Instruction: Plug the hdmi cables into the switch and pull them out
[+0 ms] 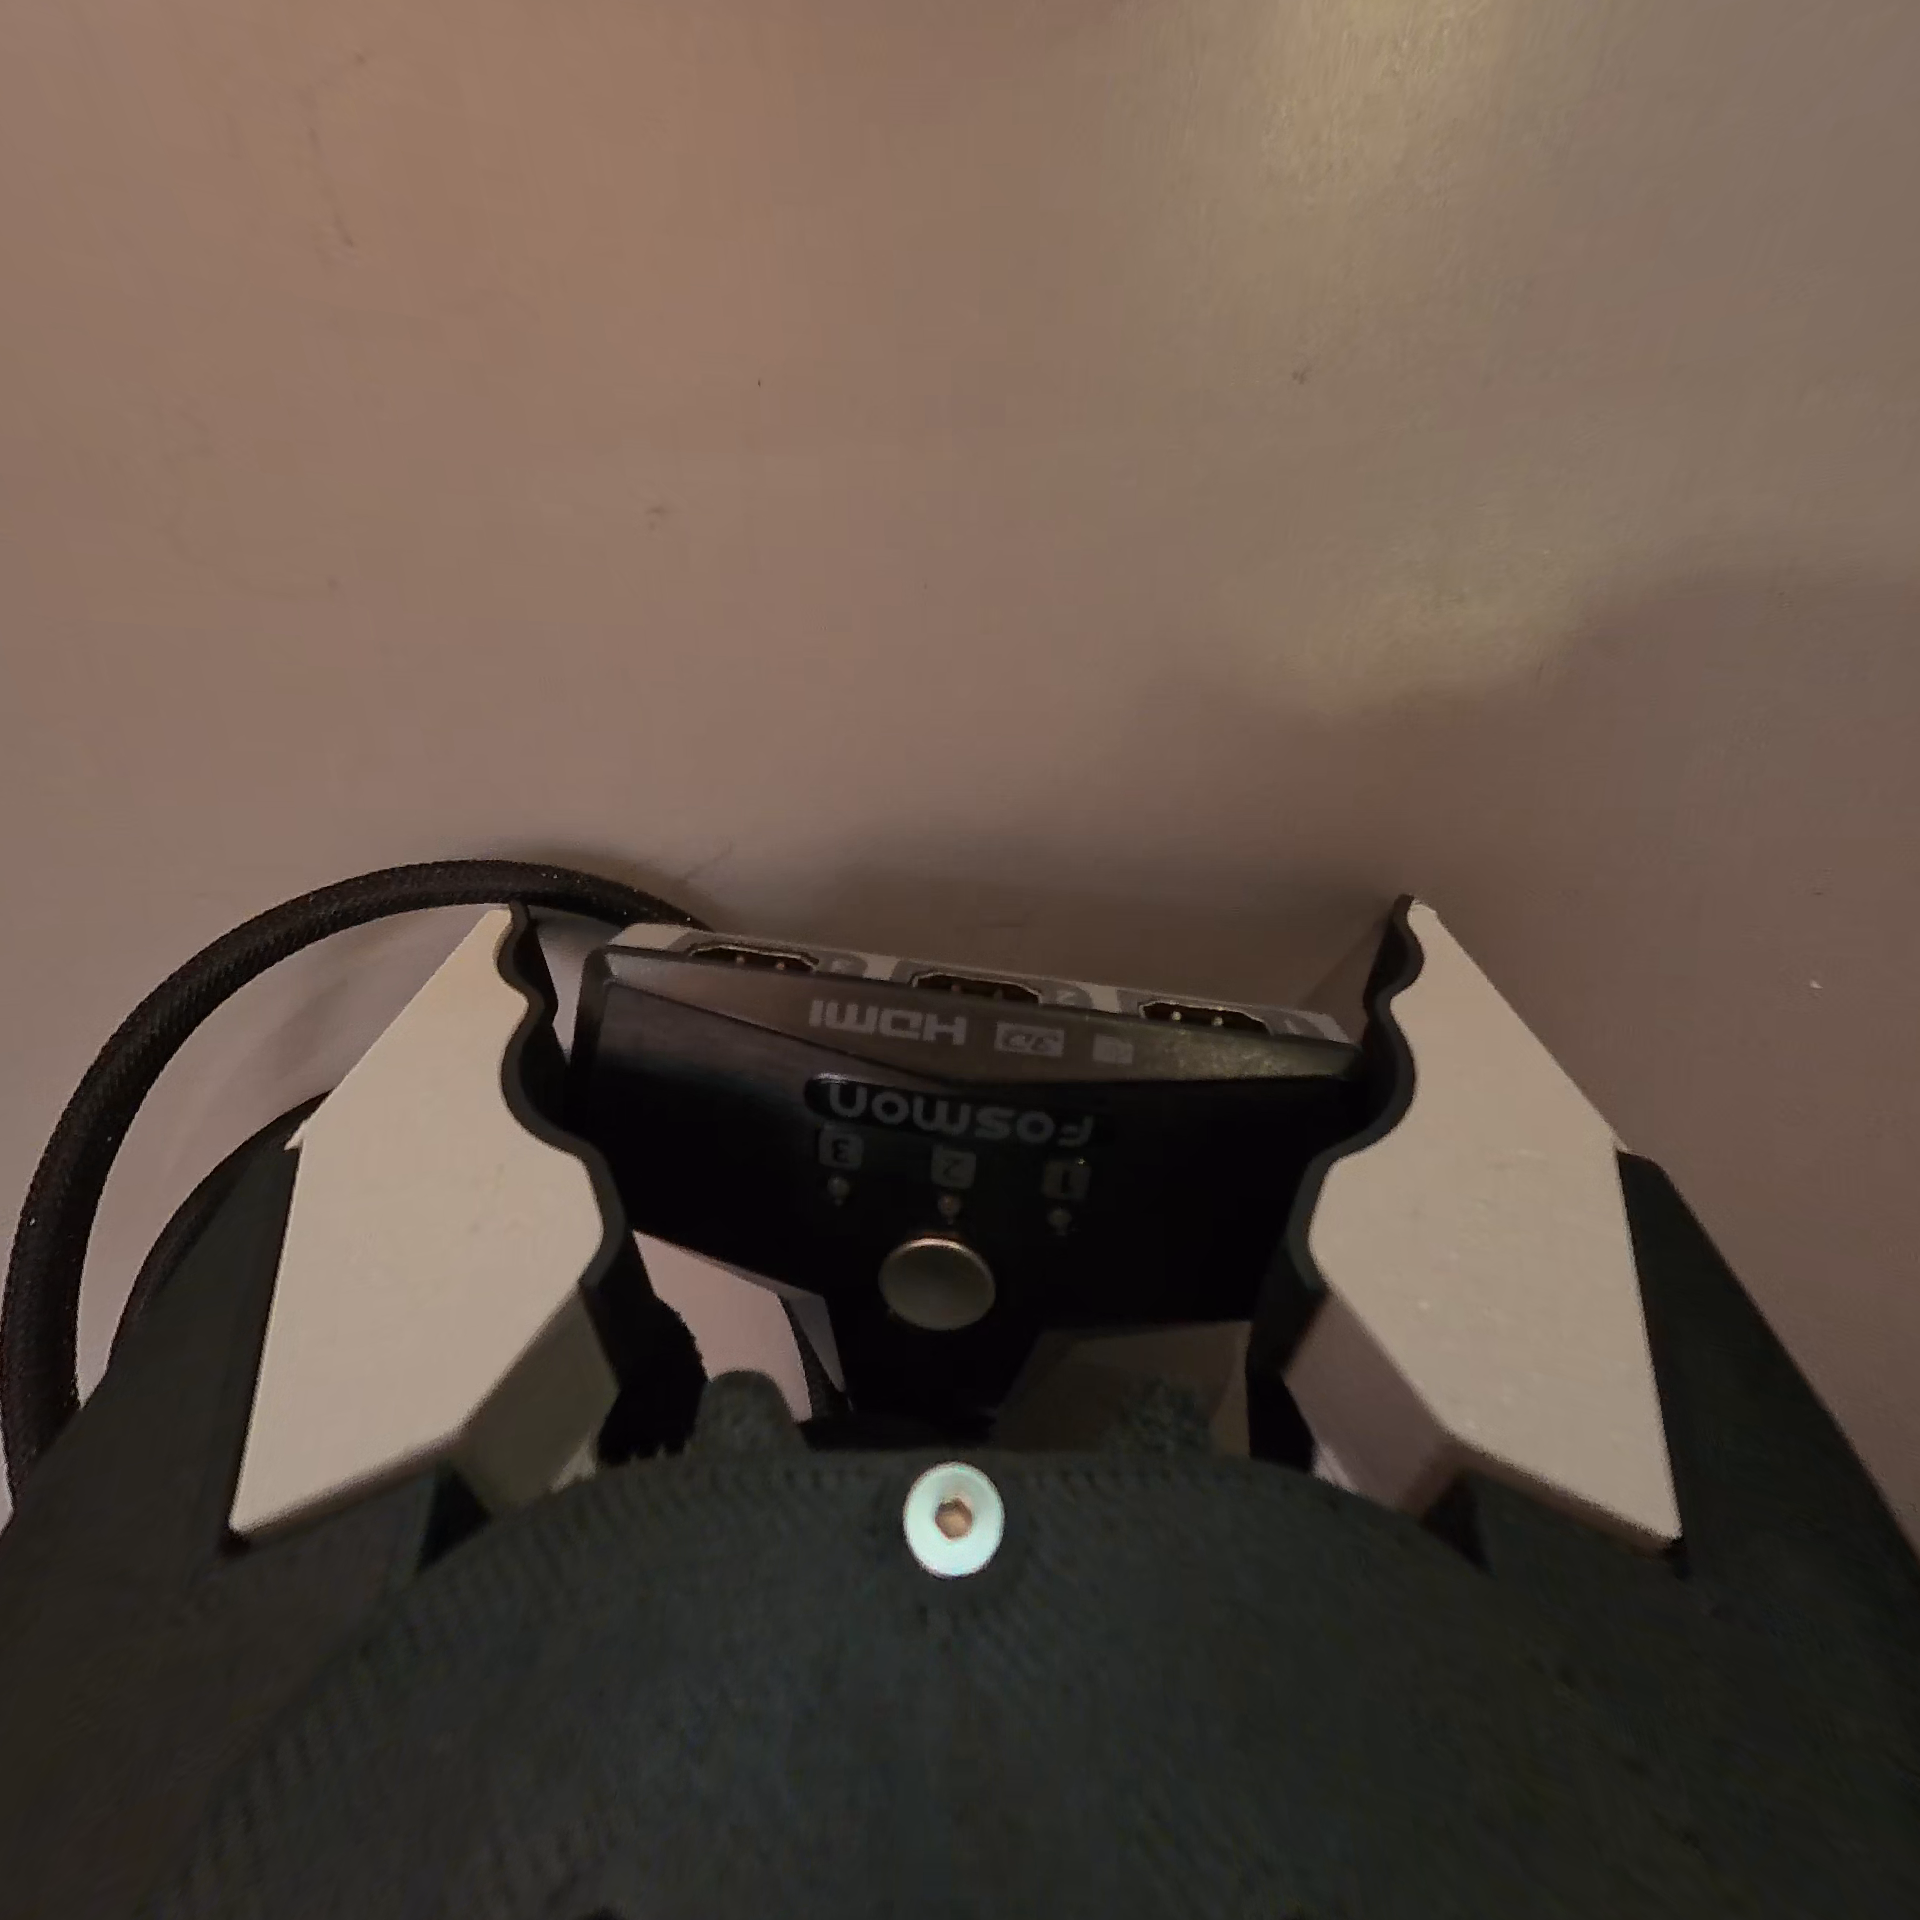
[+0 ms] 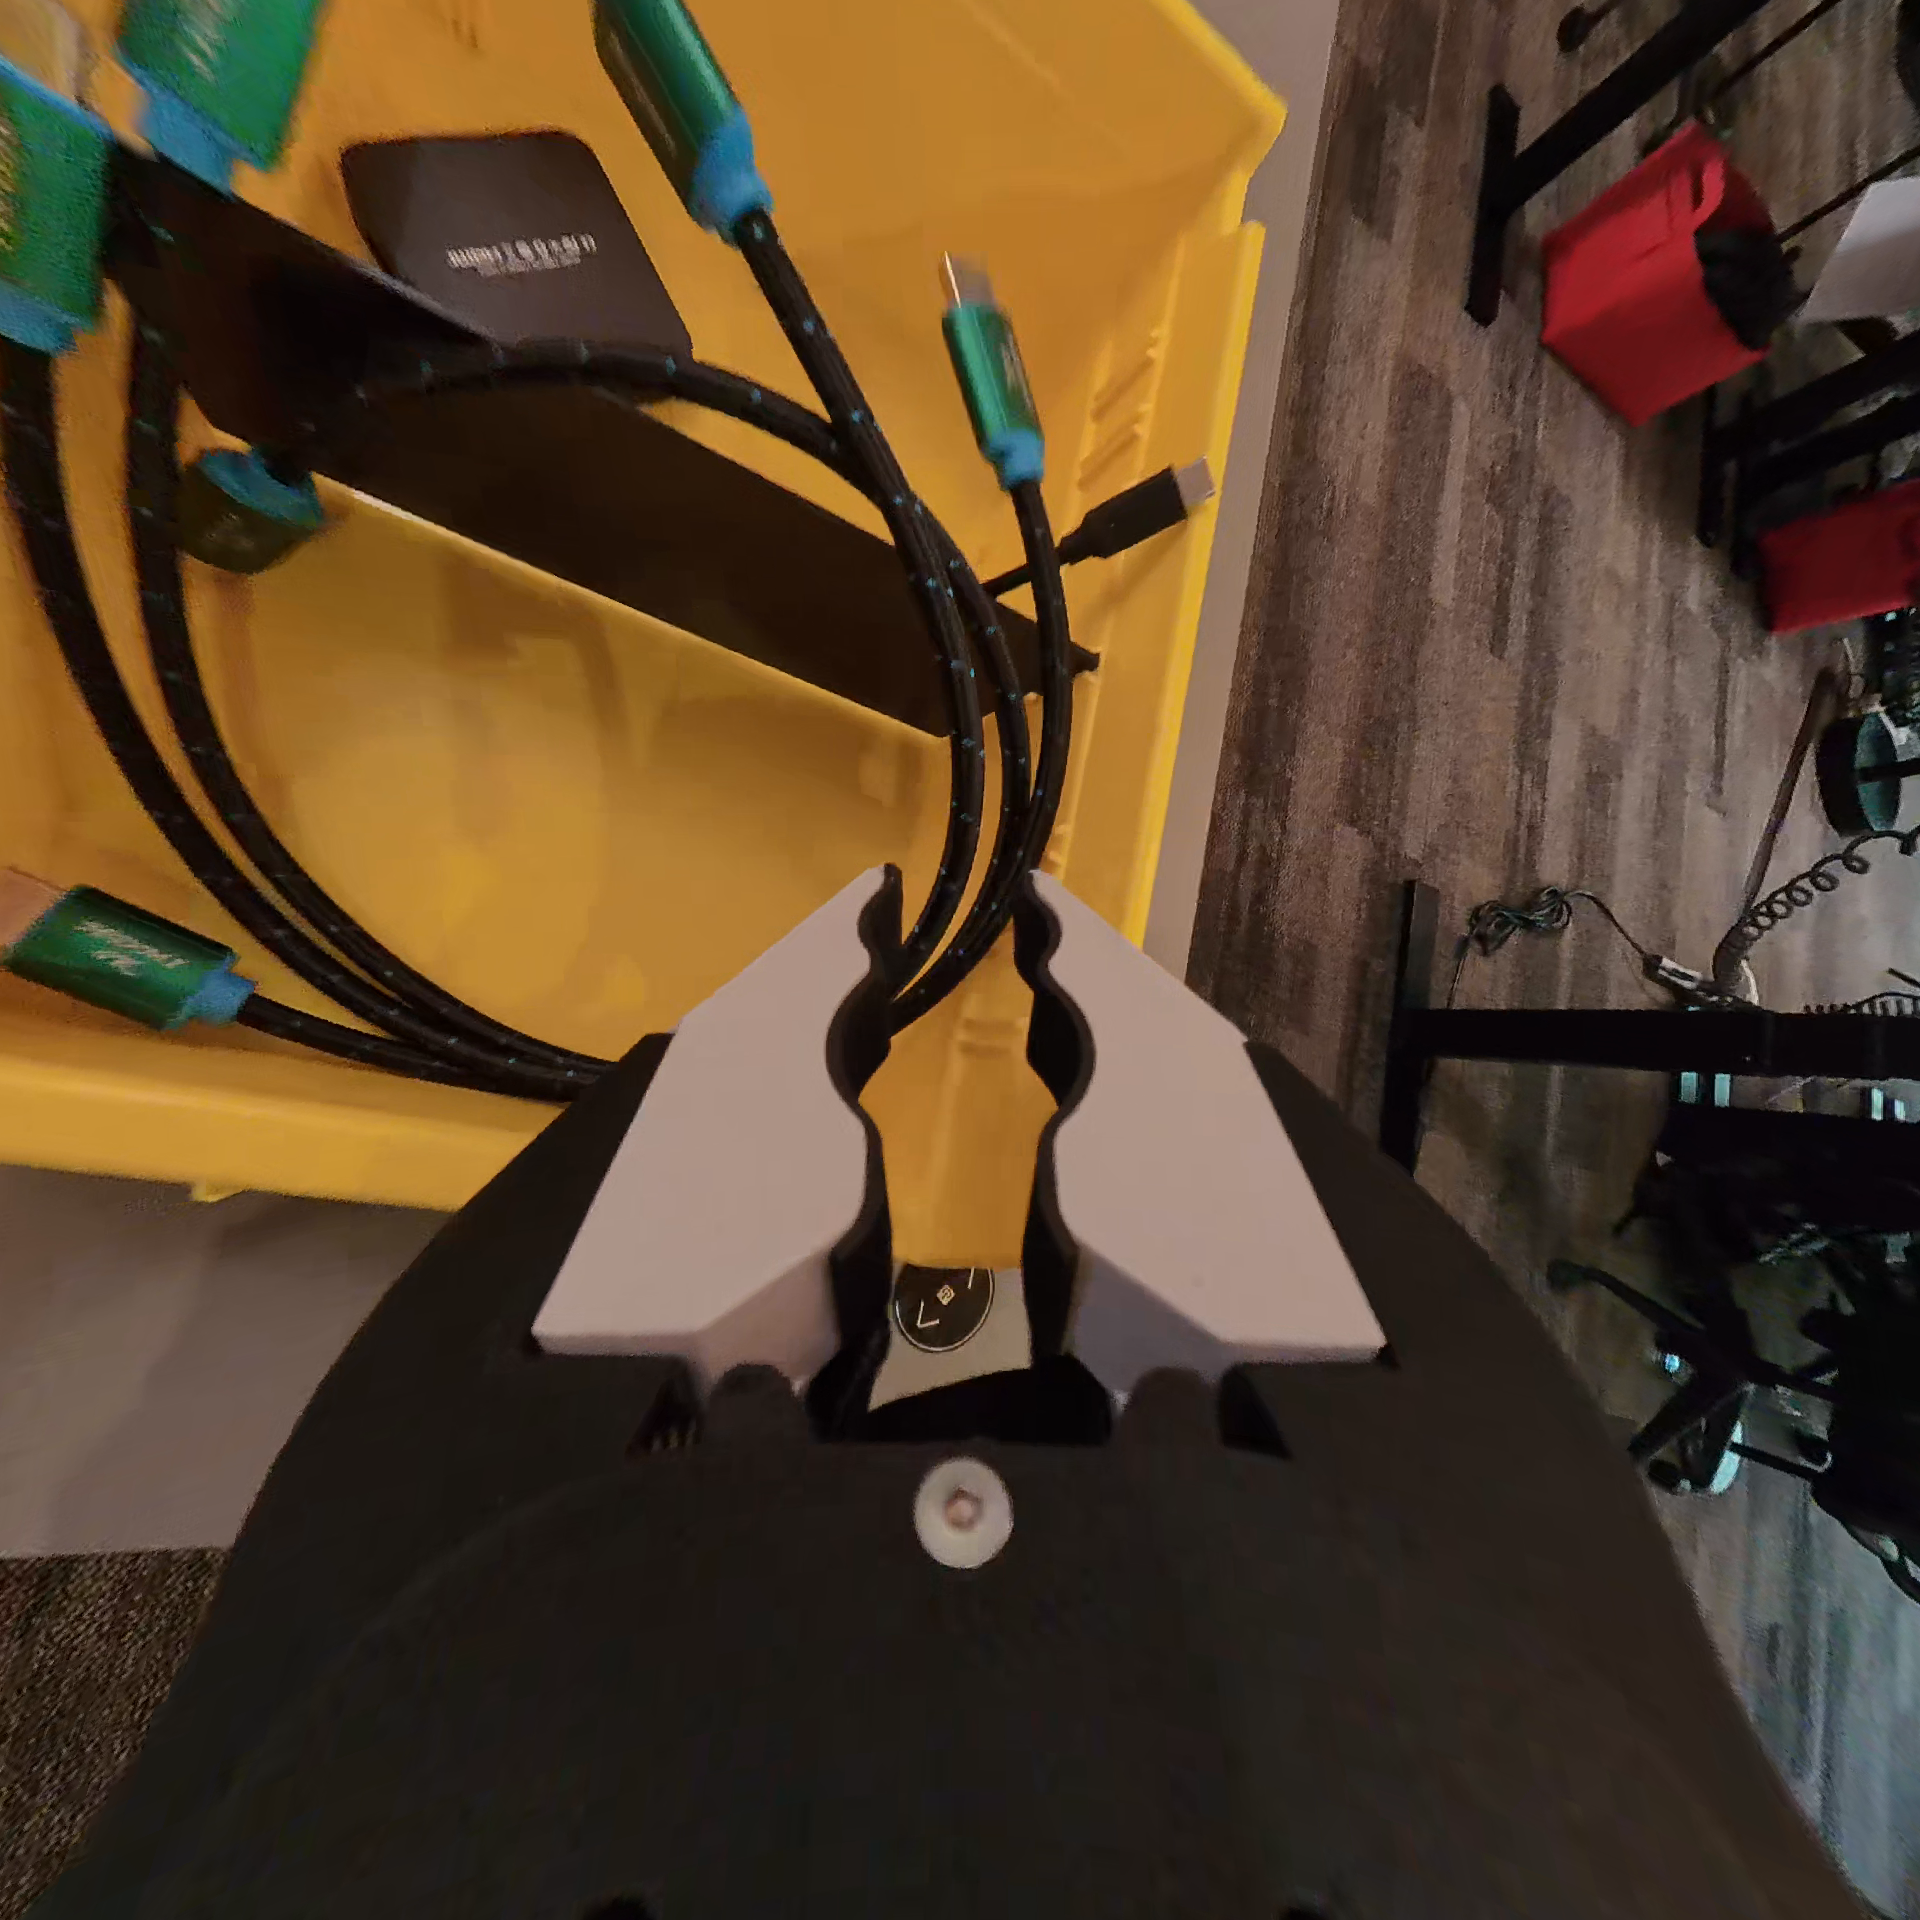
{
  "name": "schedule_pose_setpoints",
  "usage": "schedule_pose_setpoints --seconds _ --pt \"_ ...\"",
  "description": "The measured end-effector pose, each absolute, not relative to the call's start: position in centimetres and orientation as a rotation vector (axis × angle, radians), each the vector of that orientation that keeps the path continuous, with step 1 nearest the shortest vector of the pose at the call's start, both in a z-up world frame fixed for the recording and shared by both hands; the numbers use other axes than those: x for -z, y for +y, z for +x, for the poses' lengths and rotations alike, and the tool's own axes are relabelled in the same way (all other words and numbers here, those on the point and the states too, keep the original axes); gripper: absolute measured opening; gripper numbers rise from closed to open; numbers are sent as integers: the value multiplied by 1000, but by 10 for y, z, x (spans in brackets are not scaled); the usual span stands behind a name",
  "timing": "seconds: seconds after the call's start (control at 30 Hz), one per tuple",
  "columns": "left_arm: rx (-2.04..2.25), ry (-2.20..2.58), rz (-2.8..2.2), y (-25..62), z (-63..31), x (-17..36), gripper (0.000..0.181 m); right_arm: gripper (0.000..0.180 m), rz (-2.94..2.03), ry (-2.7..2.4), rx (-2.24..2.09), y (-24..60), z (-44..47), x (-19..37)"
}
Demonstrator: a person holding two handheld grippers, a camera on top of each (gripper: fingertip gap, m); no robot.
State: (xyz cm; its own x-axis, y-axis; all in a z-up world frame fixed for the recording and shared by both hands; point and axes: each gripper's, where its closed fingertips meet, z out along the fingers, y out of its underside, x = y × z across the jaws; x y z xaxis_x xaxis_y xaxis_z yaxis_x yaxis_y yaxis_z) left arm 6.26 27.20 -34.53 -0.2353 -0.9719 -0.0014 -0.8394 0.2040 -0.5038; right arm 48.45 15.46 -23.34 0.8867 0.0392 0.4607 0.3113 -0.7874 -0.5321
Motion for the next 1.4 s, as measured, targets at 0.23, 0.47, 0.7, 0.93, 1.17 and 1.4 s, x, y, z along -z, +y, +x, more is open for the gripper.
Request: schedule_pose_setpoints --seconds 0.23,0.47,0.7,0.93,1.17,1.4 --pt "523 2148 -1640 272 64 339 148 18 -2156 -401 392 164 385 153" --pt "420 2085 -1541 272 73 328 148 33 -1963 -630 -394 193 151 162" --pt "318 1997 -1444 265 82 311 148 45 -2094 -483 -890 252 53 261" --pt "203 2027 -1385 255 87 311 148 39 -2136 -560 -970 254 18 276" --pt "45 1990 -1421 264 88 302 147 25 -2144 -570 -892 256 30 270" --pt "55 1737 -1377 273 86 223 141 19 -2078 -613 -708 258 80 221"
